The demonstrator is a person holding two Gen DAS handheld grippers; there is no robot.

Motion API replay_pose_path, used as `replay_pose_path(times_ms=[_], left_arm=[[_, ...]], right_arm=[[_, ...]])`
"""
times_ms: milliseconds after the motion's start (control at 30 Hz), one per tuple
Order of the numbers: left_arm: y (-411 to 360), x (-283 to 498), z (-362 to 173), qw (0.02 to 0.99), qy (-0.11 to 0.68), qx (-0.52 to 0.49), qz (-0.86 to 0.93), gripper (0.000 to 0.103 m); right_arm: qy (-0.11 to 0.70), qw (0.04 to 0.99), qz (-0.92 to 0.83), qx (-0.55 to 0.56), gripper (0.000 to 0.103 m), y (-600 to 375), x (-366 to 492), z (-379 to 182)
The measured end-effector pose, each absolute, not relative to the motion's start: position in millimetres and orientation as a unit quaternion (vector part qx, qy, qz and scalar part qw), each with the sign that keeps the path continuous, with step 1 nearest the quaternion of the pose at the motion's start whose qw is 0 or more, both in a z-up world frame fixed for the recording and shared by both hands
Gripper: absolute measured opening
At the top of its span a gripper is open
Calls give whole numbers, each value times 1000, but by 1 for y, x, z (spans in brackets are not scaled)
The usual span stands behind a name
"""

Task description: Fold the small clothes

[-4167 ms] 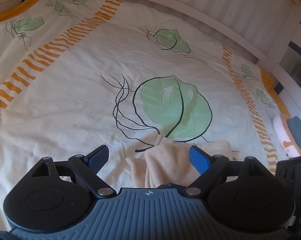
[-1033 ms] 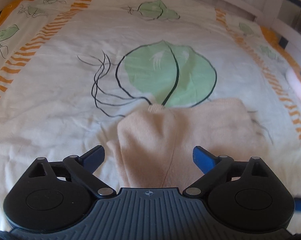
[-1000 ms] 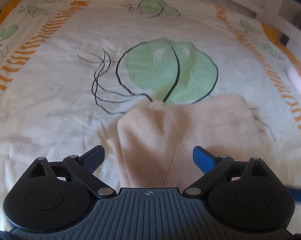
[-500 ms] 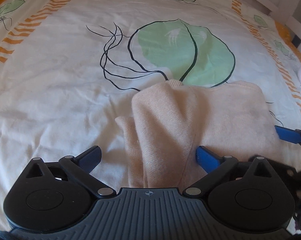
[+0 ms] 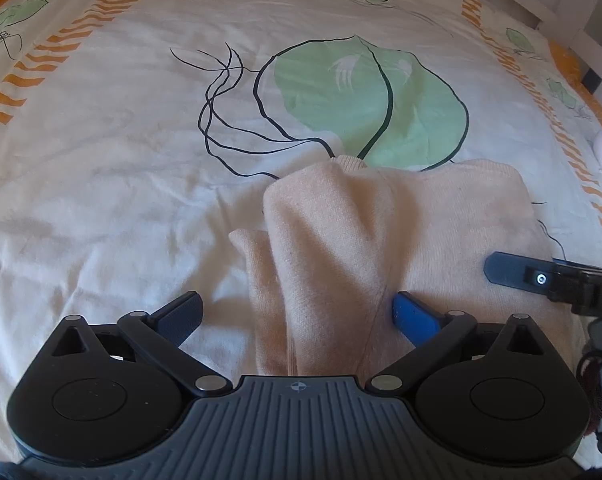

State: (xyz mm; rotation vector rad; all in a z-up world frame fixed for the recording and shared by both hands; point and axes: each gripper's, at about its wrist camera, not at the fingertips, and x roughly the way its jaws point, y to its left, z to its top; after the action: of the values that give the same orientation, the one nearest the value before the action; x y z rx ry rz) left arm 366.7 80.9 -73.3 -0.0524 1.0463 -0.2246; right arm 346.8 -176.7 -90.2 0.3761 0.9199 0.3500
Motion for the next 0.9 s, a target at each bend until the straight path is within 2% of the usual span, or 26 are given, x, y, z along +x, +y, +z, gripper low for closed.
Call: replay_pose_path(times_ms=[267,433,567,800,833,867,900], left_arm=[[100,358,-62,855,499,-67,-122,102],[111,348,-74,825,529,-123,-157,102],[104,342,-87,807,547,-124,-182,102],[88,349,-96,811,531,-140,-203,101],[88,349,-96,813,526,-146,-203,100],[88,348,-95,816,518,-150,-206,80],[88,347,-93,817,515,-152,-211,63]], right_arm=[[445,843,205,221,103,-187,353,-95],[446,821,236,266,103,-197,355,-100],[440,809,263,288,103,-199,356,-104],[434,780,320,319,102,-185,364,-112],[433,779,323,318,89,-183,363,-111],[435,780,321,316,59,-182,363,-111],[442,779,315,313,49,-182,362,-111]])
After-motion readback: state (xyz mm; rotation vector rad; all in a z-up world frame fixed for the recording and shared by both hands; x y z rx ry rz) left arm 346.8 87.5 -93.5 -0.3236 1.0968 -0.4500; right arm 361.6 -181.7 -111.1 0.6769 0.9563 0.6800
